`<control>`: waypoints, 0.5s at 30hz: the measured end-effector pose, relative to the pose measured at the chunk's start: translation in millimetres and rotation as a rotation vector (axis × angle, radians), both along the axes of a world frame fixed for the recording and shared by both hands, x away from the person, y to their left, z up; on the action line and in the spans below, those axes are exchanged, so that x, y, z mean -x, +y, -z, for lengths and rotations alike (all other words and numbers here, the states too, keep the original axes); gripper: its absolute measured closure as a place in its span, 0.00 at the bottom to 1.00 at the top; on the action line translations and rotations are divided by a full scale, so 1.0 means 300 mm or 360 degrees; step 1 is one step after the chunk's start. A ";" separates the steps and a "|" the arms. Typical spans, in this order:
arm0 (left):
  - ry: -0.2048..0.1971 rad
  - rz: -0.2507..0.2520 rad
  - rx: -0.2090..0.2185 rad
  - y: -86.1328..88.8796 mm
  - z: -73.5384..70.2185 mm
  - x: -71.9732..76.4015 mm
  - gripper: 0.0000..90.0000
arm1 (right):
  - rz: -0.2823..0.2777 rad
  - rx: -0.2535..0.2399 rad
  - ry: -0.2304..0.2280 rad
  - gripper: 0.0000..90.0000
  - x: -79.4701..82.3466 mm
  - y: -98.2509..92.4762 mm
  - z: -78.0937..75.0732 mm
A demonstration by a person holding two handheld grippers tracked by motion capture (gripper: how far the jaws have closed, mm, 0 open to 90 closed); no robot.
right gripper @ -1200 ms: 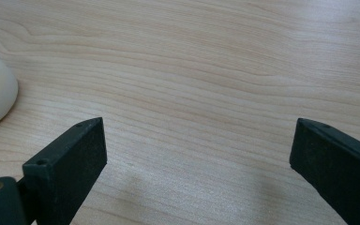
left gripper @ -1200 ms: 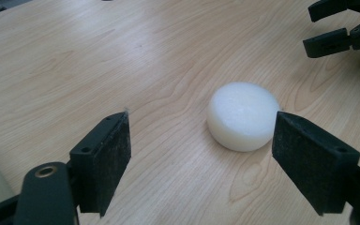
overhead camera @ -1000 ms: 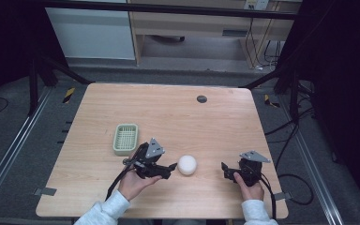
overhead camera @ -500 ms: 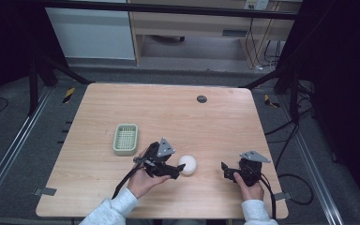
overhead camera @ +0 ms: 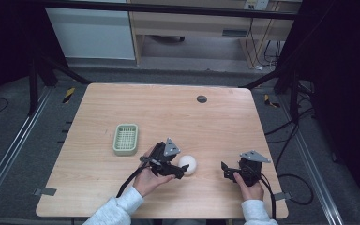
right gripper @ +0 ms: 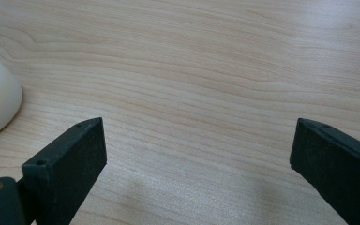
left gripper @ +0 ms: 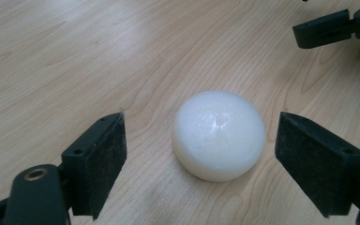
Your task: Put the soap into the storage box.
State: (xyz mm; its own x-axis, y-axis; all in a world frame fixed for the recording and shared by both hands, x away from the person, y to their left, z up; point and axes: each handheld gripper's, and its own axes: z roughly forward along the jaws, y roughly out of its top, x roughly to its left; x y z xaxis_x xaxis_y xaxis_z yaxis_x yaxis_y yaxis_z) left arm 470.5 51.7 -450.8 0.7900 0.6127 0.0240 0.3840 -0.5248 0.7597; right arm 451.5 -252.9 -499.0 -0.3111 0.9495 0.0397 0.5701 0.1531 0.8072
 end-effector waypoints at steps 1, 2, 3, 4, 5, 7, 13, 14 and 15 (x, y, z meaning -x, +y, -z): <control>0.0000 0.0000 0.0000 0.000 0.000 0.000 0.19 | 0.0000 0.0000 0.0000 0.05 0.000 0.000 0.000; 0.0003 0.0001 -0.0007 -0.004 0.004 -0.005 0.19 | 0.0003 0.0013 -0.0008 0.05 -0.002 -0.001 0.002; 0.0003 0.0001 -0.0007 -0.004 0.004 -0.005 0.19 | 0.0003 0.0013 -0.0008 0.05 -0.002 -0.001 0.002; 0.0007 -0.0007 0.0002 -0.008 0.007 -0.006 0.19 | 0.0005 0.0009 -0.0002 0.05 -0.002 -0.001 0.002; 0.0010 -0.0004 0.0002 -0.011 0.009 -0.007 0.19 | 0.0004 0.0009 -0.0004 0.05 -0.002 -0.001 0.002; 0.0014 0.0002 -0.0019 -0.015 0.015 -0.011 0.18 | 0.0003 -0.0007 0.0002 0.05 0.000 0.001 0.000; 0.0024 0.0007 -0.0051 -0.033 0.034 -0.017 0.17 | 0.0002 0.0006 0.0001 0.05 -0.003 0.003 0.002; 0.0024 0.0007 -0.0051 -0.033 0.034 -0.017 0.17 | 0.0002 0.0006 0.0001 0.05 -0.003 0.003 0.002; 0.0029 0.0006 -0.0058 -0.038 0.041 -0.022 0.16 | -0.0002 0.0009 -0.0004 0.05 -0.002 0.003 0.002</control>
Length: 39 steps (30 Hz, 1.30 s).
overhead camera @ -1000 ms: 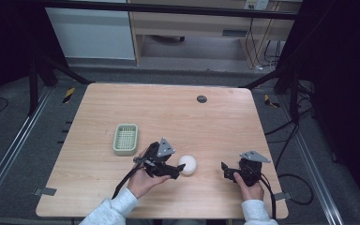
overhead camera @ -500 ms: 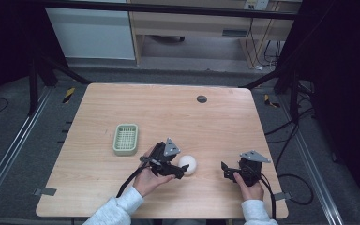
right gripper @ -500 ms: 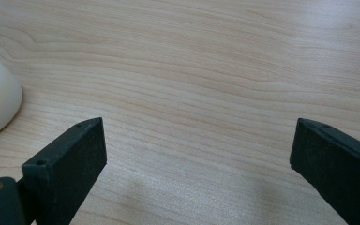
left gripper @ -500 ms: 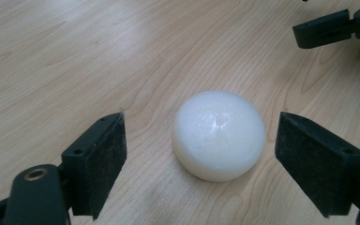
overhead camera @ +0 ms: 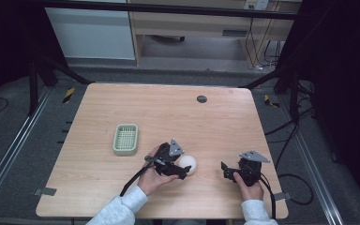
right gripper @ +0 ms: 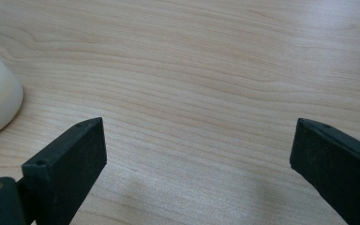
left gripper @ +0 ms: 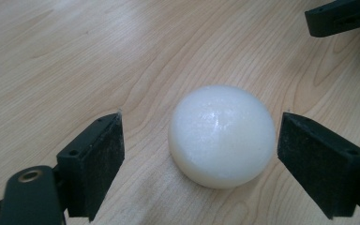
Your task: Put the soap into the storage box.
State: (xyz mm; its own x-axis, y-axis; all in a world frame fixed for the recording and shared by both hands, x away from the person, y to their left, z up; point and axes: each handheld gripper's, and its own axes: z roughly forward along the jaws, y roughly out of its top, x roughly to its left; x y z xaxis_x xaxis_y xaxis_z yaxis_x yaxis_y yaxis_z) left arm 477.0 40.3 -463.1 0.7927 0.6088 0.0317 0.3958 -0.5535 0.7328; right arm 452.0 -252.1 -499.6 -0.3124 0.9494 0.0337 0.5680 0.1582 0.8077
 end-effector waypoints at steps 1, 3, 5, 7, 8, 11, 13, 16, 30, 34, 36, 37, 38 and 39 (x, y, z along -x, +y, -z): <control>0.0006 0.0000 -0.0005 -0.003 0.004 -0.002 0.16 | -0.0002 0.0001 0.0001 0.05 0.000 0.000 0.000; 0.0016 0.0005 -0.0010 -0.009 0.010 -0.002 0.16 | 0.0000 0.0000 0.0002 0.05 -0.001 0.000 0.000; 0.0024 0.0015 -0.0017 -0.015 0.016 -0.002 0.16 | -0.0001 0.0000 0.0003 0.05 -0.001 0.000 0.000; 0.0028 0.0026 -0.0031 -0.021 0.018 -0.002 0.16 | 0.0000 0.0000 0.0002 0.05 -0.001 0.000 0.000; 0.0031 0.0027 -0.0015 -0.026 0.020 -0.001 0.16 | 0.0000 -0.0001 0.0003 0.05 -0.001 0.000 0.000; 0.0036 0.0033 -0.0014 -0.037 0.023 -0.001 0.16 | 0.0000 -0.0001 0.0003 0.05 -0.001 0.000 0.000; 0.0038 0.0036 -0.0023 -0.042 0.025 -0.002 0.16 | 0.0000 0.0000 0.0003 0.05 -0.001 0.000 0.000; 0.0043 0.0036 -0.0030 -0.047 0.029 -0.004 0.15 | -0.0002 -0.0001 0.0004 0.05 -0.001 0.001 0.000; 0.0085 0.0048 -0.0065 -0.079 0.059 -0.018 0.15 | 0.0001 0.0000 0.0010 0.05 -0.002 0.003 0.001; 0.0094 0.0056 -0.0079 -0.087 0.070 -0.021 0.15 | 0.0001 -0.0002 0.0009 0.05 -0.002 0.003 0.000; 0.0098 0.0059 -0.0090 -0.090 0.073 -0.022 0.15 | 0.0000 -0.0001 0.0012 0.05 -0.002 0.003 0.001; 0.0099 0.0057 -0.0088 -0.091 0.075 -0.023 0.15 | -0.0001 0.0000 0.0011 0.05 -0.002 0.003 0.001; 0.0102 0.0056 -0.0088 -0.092 0.075 -0.024 0.15 | -0.0001 0.0000 0.0011 0.05 -0.002 0.004 0.001; 0.0106 0.0054 -0.0083 -0.094 0.076 -0.025 0.16 | -0.0004 0.0005 0.0009 0.05 -0.003 0.003 0.002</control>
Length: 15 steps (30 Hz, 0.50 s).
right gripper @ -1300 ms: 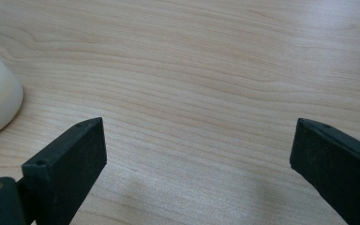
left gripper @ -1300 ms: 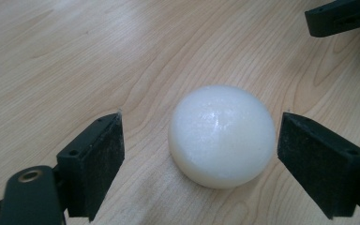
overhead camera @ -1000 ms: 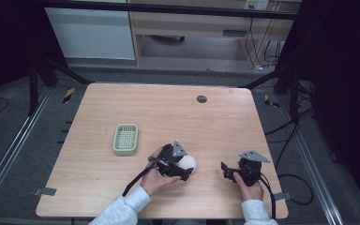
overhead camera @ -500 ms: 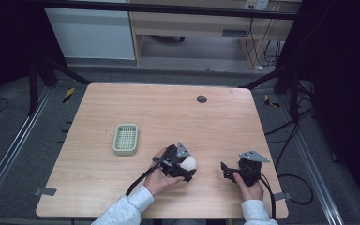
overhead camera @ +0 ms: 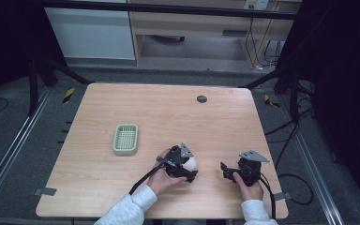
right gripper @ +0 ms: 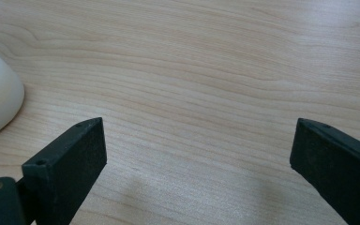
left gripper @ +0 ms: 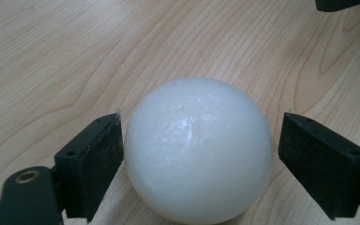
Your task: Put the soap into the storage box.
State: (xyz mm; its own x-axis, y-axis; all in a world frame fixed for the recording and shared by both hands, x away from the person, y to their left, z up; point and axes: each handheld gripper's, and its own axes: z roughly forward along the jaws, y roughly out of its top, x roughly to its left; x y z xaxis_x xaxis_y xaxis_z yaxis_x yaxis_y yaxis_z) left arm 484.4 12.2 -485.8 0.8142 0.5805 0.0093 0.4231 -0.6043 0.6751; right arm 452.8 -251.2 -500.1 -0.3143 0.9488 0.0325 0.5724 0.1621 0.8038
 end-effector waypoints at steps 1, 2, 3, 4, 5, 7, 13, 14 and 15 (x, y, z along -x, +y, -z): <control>0.0000 0.0000 0.0000 0.000 0.000 0.000 0.16 | 0.0000 0.0000 0.0000 0.05 0.000 0.000 0.000; 0.0003 -0.0001 -0.0002 -0.001 0.001 -0.004 0.17 | 0.0001 -0.0008 0.0003 0.05 0.001 0.000 -0.001; 0.0002 -0.0004 -0.0006 -0.001 0.001 -0.006 0.17 | 0.0003 -0.0008 0.0002 0.05 0.001 0.001 -0.001; 0.0005 -0.0006 0.0000 -0.002 0.003 -0.008 0.18 | 0.0002 -0.0007 0.0003 0.05 0.001 0.001 -0.001; 0.0005 -0.0006 0.0000 -0.002 0.003 -0.008 0.19 | 0.0002 -0.0007 0.0003 0.05 0.001 0.001 -0.001; 0.0011 -0.0017 0.0003 -0.001 0.005 -0.013 0.19 | 0.0000 -0.0008 0.0004 0.05 0.000 0.000 -0.001; 0.0022 -0.0017 0.0004 -0.001 0.006 -0.016 0.22 | 0.0002 -0.0007 0.0004 0.05 0.000 0.000 -0.001; 0.0023 -0.0017 0.0005 -0.002 0.007 -0.016 0.22 | 0.0002 0.0000 0.0001 0.05 0.000 0.000 0.000; 0.0027 -0.0015 0.0005 -0.002 0.008 -0.016 0.22 | 0.0003 0.0002 0.0002 0.05 0.000 0.000 0.000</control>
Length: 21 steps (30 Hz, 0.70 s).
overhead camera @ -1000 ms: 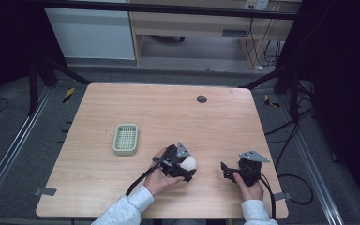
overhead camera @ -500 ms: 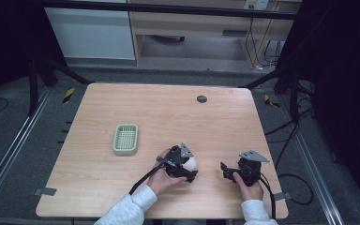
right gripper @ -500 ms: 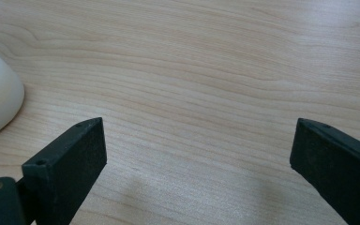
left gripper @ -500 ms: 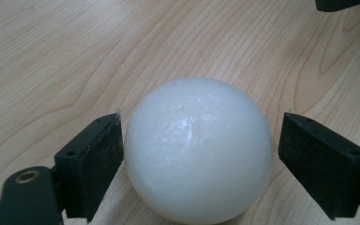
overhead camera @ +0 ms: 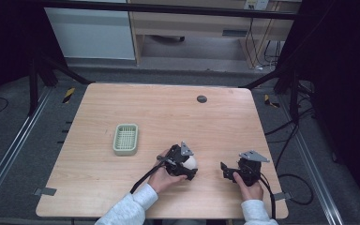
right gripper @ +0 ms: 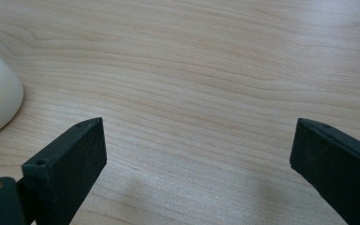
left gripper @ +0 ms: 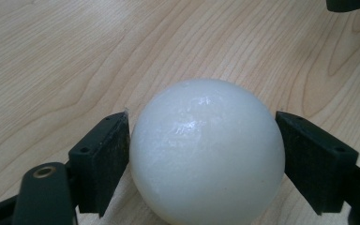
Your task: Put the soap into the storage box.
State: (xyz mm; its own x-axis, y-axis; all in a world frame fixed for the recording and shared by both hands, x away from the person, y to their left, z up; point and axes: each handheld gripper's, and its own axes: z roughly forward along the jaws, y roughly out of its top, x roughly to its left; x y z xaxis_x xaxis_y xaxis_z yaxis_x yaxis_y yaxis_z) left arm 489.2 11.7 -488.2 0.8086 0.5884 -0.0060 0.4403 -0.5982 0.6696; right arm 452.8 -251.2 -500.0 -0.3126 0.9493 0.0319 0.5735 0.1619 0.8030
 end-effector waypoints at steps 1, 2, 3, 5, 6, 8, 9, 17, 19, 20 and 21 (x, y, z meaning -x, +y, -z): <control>0.0002 0.0003 0.0001 0.000 0.000 0.000 0.22 | -0.0001 -0.0001 0.0000 0.05 0.000 0.000 0.000; 0.0005 0.0003 0.0000 0.000 0.001 -0.001 0.23 | -0.0001 -0.0002 0.0000 0.05 0.000 0.000 0.000; 0.0006 0.0004 -0.0001 0.000 0.001 -0.001 0.23 | 0.0001 -0.0008 0.0002 0.05 0.000 0.000 -0.001; 0.0012 0.0007 0.0000 0.001 0.000 -0.001 0.23 | -0.0002 -0.0004 0.0000 0.05 0.000 -0.001 0.000; 0.0011 0.0007 0.0000 0.001 0.001 -0.001 0.24 | 0.0001 -0.0007 0.0002 0.05 0.000 0.000 -0.001; 0.0012 0.0006 -0.0001 0.000 0.001 -0.001 0.24 | 0.0001 -0.0007 0.0002 0.05 0.000 0.000 -0.001; 0.0009 0.0007 -0.0013 0.000 0.002 -0.001 0.24 | -0.0001 -0.0002 0.0002 0.05 -0.001 0.000 0.000; 0.0015 0.0002 -0.0013 0.001 0.001 -0.002 0.25 | -0.0001 -0.0001 0.0002 0.05 0.000 0.000 0.000; 0.0014 0.0002 -0.0016 0.000 0.001 -0.001 0.25 | -0.0001 -0.0002 0.0003 0.05 -0.001 0.000 0.000; 0.0014 0.0001 -0.0017 0.000 0.001 -0.001 0.25 | -0.0002 -0.0002 0.0003 0.05 -0.001 0.000 0.000; 0.0014 0.0000 -0.0018 0.000 0.001 -0.001 0.25 | -0.0002 0.0000 0.0003 0.05 0.000 0.000 0.000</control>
